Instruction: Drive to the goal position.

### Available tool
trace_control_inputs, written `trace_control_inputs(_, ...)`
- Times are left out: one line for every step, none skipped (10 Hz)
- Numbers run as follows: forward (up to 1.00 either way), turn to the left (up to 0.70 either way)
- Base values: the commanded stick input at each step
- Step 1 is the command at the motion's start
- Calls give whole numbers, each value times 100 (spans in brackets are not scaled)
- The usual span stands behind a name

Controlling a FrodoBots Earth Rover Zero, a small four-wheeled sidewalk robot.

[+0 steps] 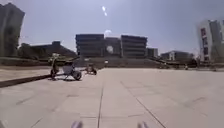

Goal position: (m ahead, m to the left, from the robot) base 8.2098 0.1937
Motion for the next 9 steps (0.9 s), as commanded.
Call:
trace_control_inputs(85,0)
trace_control_inputs(85,0)
trace_control_inputs(85,0)
trace_control_inputs(85,0)
trace_control_inputs(85,0)
trace_control_inputs(85,0)
trace_control_inputs(85,0)
trace_control_inputs(85,0)
trace_control_inputs(85,0)
